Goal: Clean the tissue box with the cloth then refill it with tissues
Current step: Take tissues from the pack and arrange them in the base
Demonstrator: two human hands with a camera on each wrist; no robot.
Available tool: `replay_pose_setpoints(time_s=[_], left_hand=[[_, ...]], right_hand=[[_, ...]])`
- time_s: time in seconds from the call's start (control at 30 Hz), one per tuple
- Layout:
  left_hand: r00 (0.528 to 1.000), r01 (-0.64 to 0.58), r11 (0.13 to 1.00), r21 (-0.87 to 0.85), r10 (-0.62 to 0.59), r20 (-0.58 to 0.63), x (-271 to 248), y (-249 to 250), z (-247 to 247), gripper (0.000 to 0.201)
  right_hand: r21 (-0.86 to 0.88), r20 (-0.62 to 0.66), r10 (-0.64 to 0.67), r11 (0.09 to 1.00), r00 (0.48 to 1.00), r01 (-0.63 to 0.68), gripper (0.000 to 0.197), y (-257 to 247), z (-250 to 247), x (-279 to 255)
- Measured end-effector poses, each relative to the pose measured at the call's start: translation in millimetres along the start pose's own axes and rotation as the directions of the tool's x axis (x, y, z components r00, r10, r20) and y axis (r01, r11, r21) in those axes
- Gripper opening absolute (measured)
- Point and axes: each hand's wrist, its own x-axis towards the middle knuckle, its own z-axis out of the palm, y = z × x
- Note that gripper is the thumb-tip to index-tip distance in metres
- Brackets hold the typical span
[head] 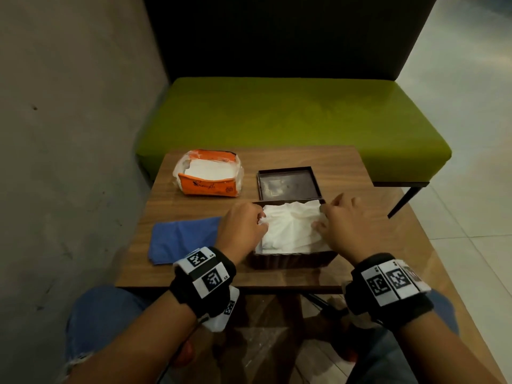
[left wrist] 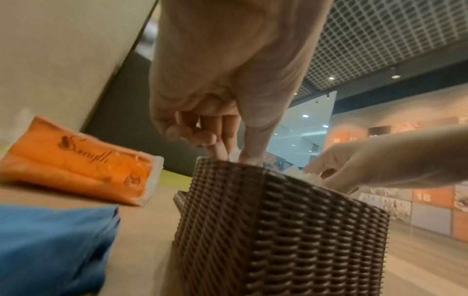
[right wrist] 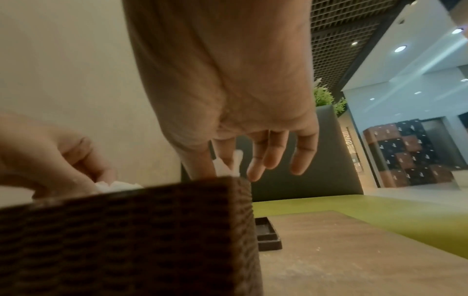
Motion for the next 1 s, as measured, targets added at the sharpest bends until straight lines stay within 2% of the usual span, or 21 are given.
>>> replay_pose_setpoints(time_s=[0.1, 0.17, 0.2, 0.23, 0.3, 0.37, 0.5, 0.57, 0.63, 0.67, 0.7, 0.77, 0.83, 0.9, 0.97, 1.0], left_hand=[[0.996, -0.056, 0.972, 0.229, 0.070, -0.050, -3, 5, -1, 0.029], [0.974, -0.123, 0.968, 0.220, 0.161, -0.163, -7, 7, -3, 0.035], [0.957, -0.183, 0.961, 0.209, 0.223, -0.186, -8, 8, -2, 0.034], [0.948, -0.238, 0.944, 0.227, 0.277, -0.160, -9, 9, -1, 0.033], [0.954, -0.269, 0.906, 0.327, 0.296, -0.038, -7, 8, 4, 0.039], [0.974, -0.226, 0.870, 0.438, 0.217, 0.070, -1, 4, 9, 0.046], [0.978, -0.173, 0.820, 0.545, 0.078, 0.193, 6, 3, 11, 0.039], [0.982, -0.183, 0.846, 0.500, 0.136, 0.129, 6, 4, 10, 0.033], [0.972, -0.209, 0.871, 0.445, 0.233, -0.001, 5, 3, 9, 0.024], [0.969, -0.218, 0.873, 0.436, 0.246, -0.008, 6, 2, 9, 0.020], [0.973, -0.215, 0.871, 0.442, 0.229, 0.022, 7, 1, 10, 0.017], [0.979, -0.202, 0.858, 0.472, 0.171, 0.109, 8, -2, 12, 0.015], [0.973, -0.224, 0.871, 0.438, 0.176, 0.148, 12, -2, 9, 0.016], [0.978, -0.206, 0.939, 0.276, 0.203, 0.038, 20, -4, -9, 0.017], [0.978, -0.144, 0.987, 0.077, 0.154, -0.141, 37, -14, -33, 0.015], [0.975, -0.113, 0.994, 0.014, 0.113, -0.189, 50, -23, -45, 0.016]], right_hand=[[0.041, -0.075, 0.033, 0.999, 0.997, -0.030, 0.045, -4, 1, -1], [0.110, -0.173, 0.027, 0.994, 0.985, -0.008, 0.045, -7, -3, -6], [0.156, -0.201, -0.001, 0.987, 0.980, 0.033, 0.040, -10, -5, -8], [0.203, -0.186, -0.035, 0.977, 0.982, 0.073, 0.035, -14, -6, -11], [0.221, -0.067, -0.100, 0.969, 0.993, 0.113, 0.031, -24, -4, -13], [0.145, 0.093, -0.112, 0.985, 0.989, 0.098, 0.036, -30, 4, -9], [0.089, 0.304, -0.068, 0.995, 0.950, 0.042, 0.041, -40, 11, -1], [0.068, 0.296, -0.062, 0.997, 0.953, 0.044, 0.043, -43, 12, 0], [0.063, 0.203, -0.079, 0.996, 0.976, 0.067, 0.044, -45, 10, -1], [0.074, 0.165, -0.093, 0.994, 0.982, 0.082, 0.042, -46, 10, -1], [0.085, 0.166, -0.111, 0.992, 0.980, 0.098, 0.039, -47, 10, -1], [0.103, 0.260, -0.130, 0.989, 0.957, 0.106, 0.034, -50, 12, -1], [0.119, 0.328, -0.129, 0.988, 0.936, 0.094, 0.032, -52, 13, -1], [0.154, 0.285, -0.158, 0.981, 0.945, 0.118, 0.034, -51, 12, -1], [0.204, 0.249, -0.205, 0.967, 0.947, 0.155, 0.040, -50, 13, -1], [0.212, 0.263, -0.221, 0.963, 0.939, 0.167, 0.043, -50, 15, -1]])
